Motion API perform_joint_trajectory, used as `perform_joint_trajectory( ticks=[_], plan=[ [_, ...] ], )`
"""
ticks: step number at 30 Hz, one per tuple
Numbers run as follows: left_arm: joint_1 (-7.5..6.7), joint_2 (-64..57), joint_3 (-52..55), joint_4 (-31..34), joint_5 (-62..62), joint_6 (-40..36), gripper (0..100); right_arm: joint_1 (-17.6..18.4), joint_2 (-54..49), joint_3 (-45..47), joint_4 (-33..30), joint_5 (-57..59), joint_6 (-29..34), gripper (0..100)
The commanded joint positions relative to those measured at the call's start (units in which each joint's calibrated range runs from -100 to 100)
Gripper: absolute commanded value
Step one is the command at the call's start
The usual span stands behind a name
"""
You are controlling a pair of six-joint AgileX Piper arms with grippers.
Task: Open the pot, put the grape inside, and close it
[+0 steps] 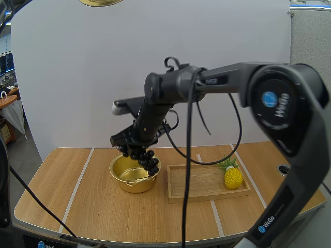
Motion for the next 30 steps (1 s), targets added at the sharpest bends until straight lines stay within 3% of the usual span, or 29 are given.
perform_joint_trajectory(
  ticks=[1,16,30],
  plan=[
    [-0.15,-0.4,-0.5,-0.2,-2.6,-0.7,0,0.1,1.8,-0.4,-0.5,-3.7,0.4,0],
    [-0.15,-0.4,-0.5,-0.2,-2.6,-0.7,0,0.1,12.3,-1.2,-3.3,-14.0,0.4,0],
    [-0.15,-0.4,-0.5,-0.2,-2.6,-0.7,0,0.1,16.4,-6.0,-4.5,-9.8,0.8,0]
  ],
)
